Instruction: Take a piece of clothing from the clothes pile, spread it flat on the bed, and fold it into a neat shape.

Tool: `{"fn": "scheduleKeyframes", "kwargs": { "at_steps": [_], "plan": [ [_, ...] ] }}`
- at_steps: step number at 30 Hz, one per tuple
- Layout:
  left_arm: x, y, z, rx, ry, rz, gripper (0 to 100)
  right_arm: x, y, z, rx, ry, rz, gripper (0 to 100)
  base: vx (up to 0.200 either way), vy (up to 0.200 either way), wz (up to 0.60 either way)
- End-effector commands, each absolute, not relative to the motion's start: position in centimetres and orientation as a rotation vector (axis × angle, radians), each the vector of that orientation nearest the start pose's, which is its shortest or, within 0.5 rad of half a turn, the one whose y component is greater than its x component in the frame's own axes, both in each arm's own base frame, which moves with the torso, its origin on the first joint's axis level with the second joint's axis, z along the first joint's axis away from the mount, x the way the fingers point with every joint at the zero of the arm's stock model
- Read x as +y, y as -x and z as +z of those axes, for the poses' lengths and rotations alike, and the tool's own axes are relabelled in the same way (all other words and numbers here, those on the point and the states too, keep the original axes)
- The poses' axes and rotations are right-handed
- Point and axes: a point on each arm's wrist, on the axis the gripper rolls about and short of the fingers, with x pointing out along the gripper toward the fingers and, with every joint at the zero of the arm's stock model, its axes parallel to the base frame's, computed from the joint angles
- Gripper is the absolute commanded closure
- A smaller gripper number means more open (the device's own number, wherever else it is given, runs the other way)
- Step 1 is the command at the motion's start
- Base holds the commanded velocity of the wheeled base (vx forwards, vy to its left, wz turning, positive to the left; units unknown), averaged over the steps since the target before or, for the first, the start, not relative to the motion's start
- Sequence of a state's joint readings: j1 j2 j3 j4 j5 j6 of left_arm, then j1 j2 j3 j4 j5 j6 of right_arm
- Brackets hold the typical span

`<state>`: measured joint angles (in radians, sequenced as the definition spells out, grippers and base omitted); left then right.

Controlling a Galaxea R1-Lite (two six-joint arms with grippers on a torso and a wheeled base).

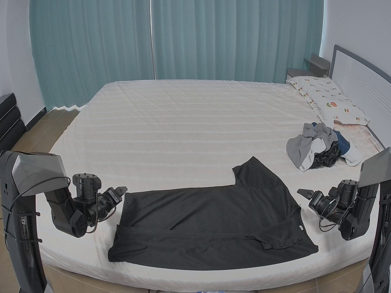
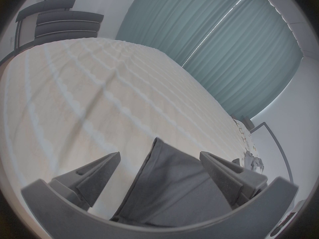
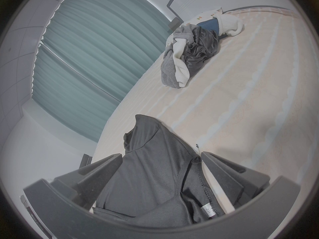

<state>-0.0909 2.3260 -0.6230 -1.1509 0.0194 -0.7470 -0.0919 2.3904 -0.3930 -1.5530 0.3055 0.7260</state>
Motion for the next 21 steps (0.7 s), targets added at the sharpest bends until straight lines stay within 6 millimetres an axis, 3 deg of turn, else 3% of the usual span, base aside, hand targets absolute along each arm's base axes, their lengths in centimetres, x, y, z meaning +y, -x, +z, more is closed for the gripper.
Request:
{"fn": "scheduleKeyframes", "kwargs": {
  "at_steps": [1, 4, 9, 21],
  "plan": [
    [-3.4, -38.0, -0.8, 0.506, 0.700, 0.116, 0, -2.0, -30.6, -4.0, 0.525, -0.807, 0.036, 0, 0.000, 0.000, 0.00],
    [-3.4, -40.0, -0.9, 0.538, 0.706, 0.126, 0, -2.2, -30.8, -4.3, 0.527, -0.810, 0.034, 0, 0.000, 0.000, 0.00],
    [-3.6, -42.1, -3.4, 0.566, 0.699, 0.118, 0, -2.2, -30.8, -5.5, 0.558, -0.814, 0.023, 0, 0.000, 0.000, 0.00],
    [-4.1, -42.2, -5.1, 0.600, 0.686, 0.035, 0, -2.0, -31.1, -6.0, 0.563, -0.811, 0.021, 0, 0.000, 0.000, 0.00]
  ]
}}
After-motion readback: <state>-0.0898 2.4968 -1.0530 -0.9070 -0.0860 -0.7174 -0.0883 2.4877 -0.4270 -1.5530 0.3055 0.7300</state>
